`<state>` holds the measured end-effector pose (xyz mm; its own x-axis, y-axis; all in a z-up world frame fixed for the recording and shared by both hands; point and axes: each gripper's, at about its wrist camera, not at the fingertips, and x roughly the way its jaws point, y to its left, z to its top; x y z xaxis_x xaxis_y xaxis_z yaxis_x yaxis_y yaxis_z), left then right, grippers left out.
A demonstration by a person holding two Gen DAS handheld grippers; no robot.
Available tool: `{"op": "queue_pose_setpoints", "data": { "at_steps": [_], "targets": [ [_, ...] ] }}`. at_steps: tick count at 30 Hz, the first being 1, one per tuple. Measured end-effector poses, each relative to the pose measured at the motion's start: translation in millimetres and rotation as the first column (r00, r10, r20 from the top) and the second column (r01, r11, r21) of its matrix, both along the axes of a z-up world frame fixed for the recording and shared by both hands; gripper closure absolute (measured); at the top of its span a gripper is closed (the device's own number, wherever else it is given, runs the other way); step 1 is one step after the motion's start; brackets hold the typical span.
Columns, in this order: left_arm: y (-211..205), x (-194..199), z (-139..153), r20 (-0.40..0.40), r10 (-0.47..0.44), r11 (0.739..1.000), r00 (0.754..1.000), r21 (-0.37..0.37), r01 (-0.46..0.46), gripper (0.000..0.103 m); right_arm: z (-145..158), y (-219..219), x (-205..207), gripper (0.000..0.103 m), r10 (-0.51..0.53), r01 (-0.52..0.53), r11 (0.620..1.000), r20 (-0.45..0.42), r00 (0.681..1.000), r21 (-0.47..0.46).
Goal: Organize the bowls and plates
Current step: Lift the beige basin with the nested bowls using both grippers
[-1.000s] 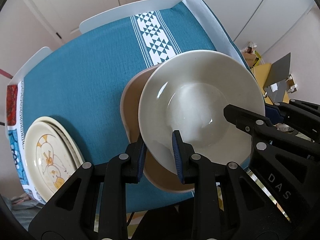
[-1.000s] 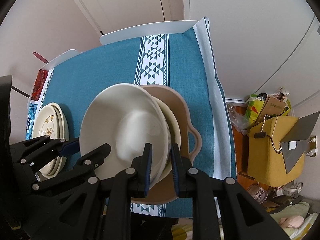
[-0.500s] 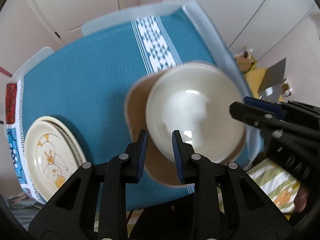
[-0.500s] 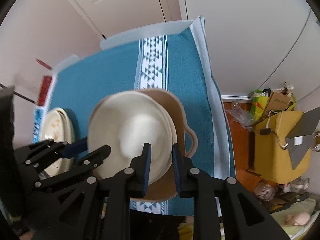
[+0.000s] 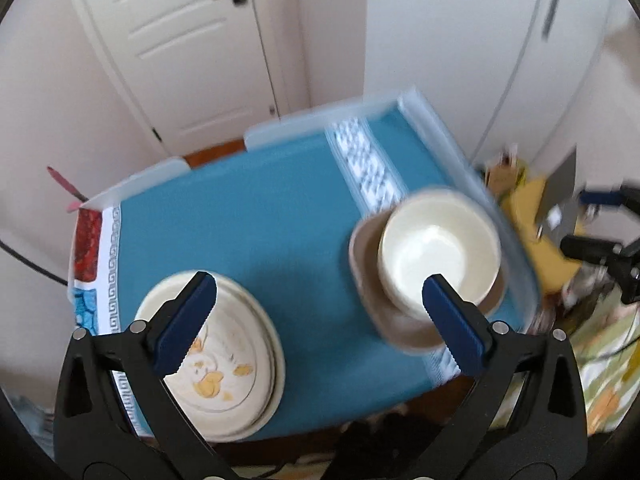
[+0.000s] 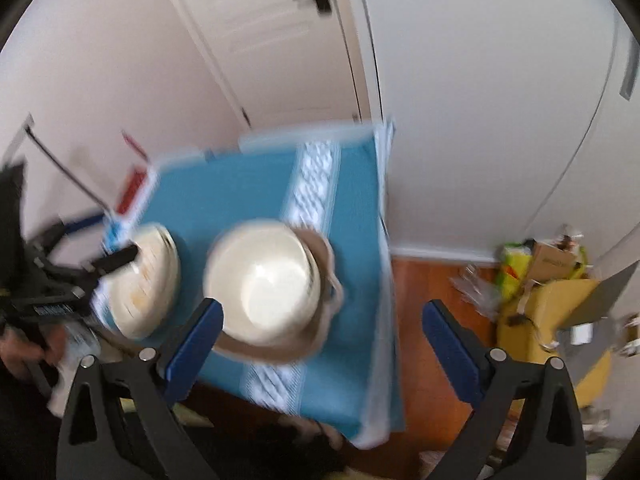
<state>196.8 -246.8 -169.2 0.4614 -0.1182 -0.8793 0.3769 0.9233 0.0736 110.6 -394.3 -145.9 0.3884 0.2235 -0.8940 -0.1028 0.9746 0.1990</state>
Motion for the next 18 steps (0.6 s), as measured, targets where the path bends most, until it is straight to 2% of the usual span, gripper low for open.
{"op": "queue_pose_setpoints", "data": {
  "at_steps": [2,4,8,12,14,16,18],
  "targets": [
    [-2.0,-0.9,-16.4,-0.04,-0.025,0.999,0.999,0.028,0.027,0.0,-11.5,6.8,-1.7,0.004,0.012,-0.015,0.996,-0.033,0.999,-0.092],
    [-5.0,0.5,-34.7,-0.097,-0.045,0.998,0.994,0.04,0.049,0.0,-23.5,12.0,0.0,0.004,0.038,-0.047,0.989,-0.066,0.997,-0.137],
    [-7.4,7.2,-65.8,-0.204,-0.051,0.996,0.978,0.059,0.064,0.001,-55.9,19.4,14.7,0.004,0.063,-0.089,0.985,-0.179,0.982,-0.144],
    [-11.2,10.8,-81.1,-0.24,-0.065,0.996,0.969,0.05,0.079,0.003,-73.1,23.6,24.3,0.005,0.093,-0.134,0.977,-0.234,0.968,-0.167],
    [-15.2,14.5,-88.9,-0.265,-0.074,0.995,0.961,0.048,0.09,0.009,-77.4,27.1,23.5,0.011,0.117,-0.164,0.97,-0.25,0.961,-0.178],
    [-19.2,18.3,-96.2,-0.294,-0.084,0.994,0.952,0.043,0.101,0.021,-84.0,32.5,26.3,0.021,0.148,-0.209,0.957,-0.278,0.949,-0.204],
    [-23.0,19.5,-104.8,-0.325,-0.099,0.994,0.941,0.021,0.112,0.026,-89.4,35.3,28.3,0.028,0.17,-0.237,0.949,-0.299,0.939,-0.206]
  ]
}}
